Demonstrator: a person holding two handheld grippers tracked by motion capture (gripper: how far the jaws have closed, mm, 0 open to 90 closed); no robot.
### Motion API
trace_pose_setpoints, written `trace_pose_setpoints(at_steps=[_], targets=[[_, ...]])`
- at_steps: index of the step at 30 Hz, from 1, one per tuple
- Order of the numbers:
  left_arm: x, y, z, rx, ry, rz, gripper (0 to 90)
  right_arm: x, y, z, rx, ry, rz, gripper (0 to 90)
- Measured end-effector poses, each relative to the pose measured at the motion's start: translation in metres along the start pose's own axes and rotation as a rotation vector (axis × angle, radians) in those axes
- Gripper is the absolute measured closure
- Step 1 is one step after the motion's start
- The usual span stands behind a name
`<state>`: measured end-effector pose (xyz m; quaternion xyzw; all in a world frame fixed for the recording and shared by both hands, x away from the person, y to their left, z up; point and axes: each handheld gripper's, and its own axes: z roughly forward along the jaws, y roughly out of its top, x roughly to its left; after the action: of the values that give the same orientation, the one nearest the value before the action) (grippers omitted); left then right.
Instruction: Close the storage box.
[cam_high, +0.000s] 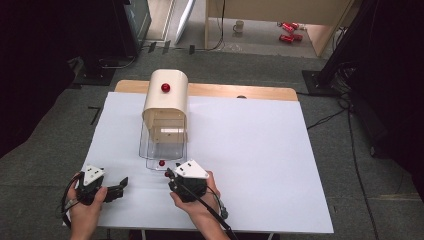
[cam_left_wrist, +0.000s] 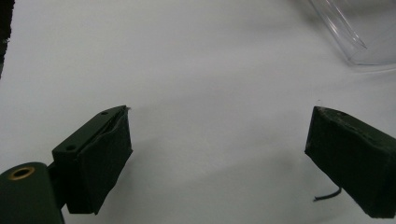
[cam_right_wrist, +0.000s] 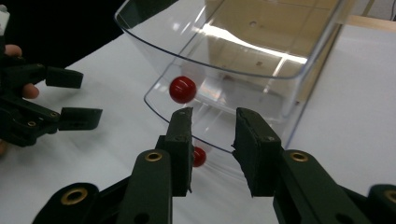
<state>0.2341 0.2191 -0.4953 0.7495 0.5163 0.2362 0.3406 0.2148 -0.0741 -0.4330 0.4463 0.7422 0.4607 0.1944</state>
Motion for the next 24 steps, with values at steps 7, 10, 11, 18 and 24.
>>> trace_pose_setpoints(at_steps=[7, 10, 11, 18, 24], targets=[[0.0, 0.0, 0.0, 0.006, -0.007, 0.005, 6.9, 0.011, 0.006, 0.011, -0.011, 0.002, 0.028, 71.3], [0.0, 0.0, 0.0, 0.009, -0.009, 0.009, 6.9, 0.014, 0.006, 0.015, -0.006, -0.008, 0.034, 71.0], [0.0, 0.0, 0.001, 0.01, -0.011, 0.01, 6.9, 0.014, 0.006, 0.016, -0.007, -0.007, 0.034, 70.8], [0.0, 0.001, 0.001, 0.017, -0.023, 0.021, 7.0, 0.021, 0.003, 0.026, 0.006, -0.035, 0.061, 69.9], [0.0, 0.001, 0.002, 0.018, -0.034, 0.02, 7.0, 0.026, 0.002, 0.029, -0.012, -0.052, 0.096, 70.4]])
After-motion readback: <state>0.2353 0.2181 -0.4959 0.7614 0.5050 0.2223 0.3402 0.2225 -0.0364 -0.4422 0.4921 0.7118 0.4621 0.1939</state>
